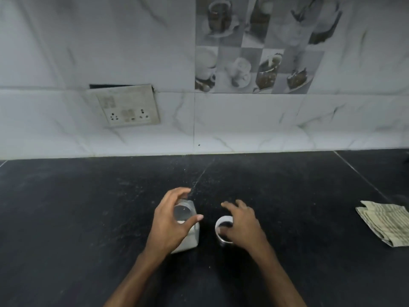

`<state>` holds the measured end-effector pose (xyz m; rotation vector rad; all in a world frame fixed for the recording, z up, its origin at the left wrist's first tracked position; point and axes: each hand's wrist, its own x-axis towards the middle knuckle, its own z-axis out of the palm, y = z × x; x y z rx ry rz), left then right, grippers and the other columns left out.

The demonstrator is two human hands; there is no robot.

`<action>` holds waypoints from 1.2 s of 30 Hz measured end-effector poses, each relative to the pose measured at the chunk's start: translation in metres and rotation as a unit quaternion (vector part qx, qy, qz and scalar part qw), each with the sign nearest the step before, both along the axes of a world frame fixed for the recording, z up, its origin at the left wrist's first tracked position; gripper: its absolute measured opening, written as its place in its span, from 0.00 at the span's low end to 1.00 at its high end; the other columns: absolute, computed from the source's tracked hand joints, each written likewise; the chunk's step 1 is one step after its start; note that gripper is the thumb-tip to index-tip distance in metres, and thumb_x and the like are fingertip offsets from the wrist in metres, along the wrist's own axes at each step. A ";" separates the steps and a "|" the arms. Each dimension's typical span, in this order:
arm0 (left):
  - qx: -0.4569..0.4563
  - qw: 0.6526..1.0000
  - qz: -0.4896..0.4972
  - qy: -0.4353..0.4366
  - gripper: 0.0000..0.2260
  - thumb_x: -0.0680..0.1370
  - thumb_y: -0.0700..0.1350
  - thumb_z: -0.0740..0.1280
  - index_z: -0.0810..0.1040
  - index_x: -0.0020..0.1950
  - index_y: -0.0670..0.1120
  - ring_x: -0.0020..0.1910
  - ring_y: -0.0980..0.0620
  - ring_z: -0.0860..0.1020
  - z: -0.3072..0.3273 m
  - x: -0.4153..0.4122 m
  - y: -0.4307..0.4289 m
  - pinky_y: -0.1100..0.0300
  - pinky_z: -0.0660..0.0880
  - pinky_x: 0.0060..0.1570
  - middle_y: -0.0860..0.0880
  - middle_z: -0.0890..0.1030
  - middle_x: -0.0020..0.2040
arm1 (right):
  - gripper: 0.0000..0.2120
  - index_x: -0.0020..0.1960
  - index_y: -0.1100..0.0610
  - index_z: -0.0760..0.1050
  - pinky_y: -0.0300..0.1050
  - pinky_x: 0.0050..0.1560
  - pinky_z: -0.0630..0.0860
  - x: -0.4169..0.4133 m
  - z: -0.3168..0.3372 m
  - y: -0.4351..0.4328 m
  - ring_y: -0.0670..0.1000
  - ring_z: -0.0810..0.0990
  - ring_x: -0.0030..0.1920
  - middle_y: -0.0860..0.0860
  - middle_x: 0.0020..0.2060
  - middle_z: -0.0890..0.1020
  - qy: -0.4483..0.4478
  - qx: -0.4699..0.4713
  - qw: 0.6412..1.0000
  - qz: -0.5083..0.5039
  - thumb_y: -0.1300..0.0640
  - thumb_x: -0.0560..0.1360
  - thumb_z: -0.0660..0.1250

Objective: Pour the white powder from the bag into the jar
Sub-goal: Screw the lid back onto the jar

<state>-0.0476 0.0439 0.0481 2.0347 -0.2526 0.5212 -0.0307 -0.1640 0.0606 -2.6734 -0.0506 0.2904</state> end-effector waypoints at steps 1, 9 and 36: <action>0.008 1.000 0.018 -0.022 0.26 0.67 0.54 0.80 0.74 0.62 0.57 0.61 0.63 0.76 -0.003 0.001 -0.001 0.63 0.75 0.60 0.60 0.77 0.61 | 0.39 0.78 0.44 0.60 0.58 0.72 0.64 0.003 -0.006 -0.003 0.59 0.57 0.78 0.53 0.80 0.56 0.024 -0.037 0.999 0.007 0.44 0.72 0.74; 0.007 0.997 0.068 0.019 0.36 0.61 0.63 0.77 0.75 0.64 0.50 0.67 0.65 0.70 -0.027 -0.005 -0.005 0.69 0.67 0.66 0.57 0.74 0.66 | 0.50 0.81 0.43 0.44 0.66 0.73 0.60 0.025 -0.042 -0.007 0.64 0.44 0.80 0.54 0.82 0.42 0.096 -0.064 0.993 0.038 0.42 0.72 0.74; -0.130 0.983 -0.025 0.130 0.58 0.55 0.59 0.85 0.54 0.77 0.61 0.62 0.64 0.78 -0.045 0.026 0.015 0.72 0.73 0.59 0.66 0.78 0.63 | 0.23 0.47 0.47 0.72 0.35 0.51 0.78 0.023 0.014 0.081 0.38 0.80 0.57 0.40 0.58 0.80 -0.233 0.414 0.880 0.001 0.43 0.59 0.80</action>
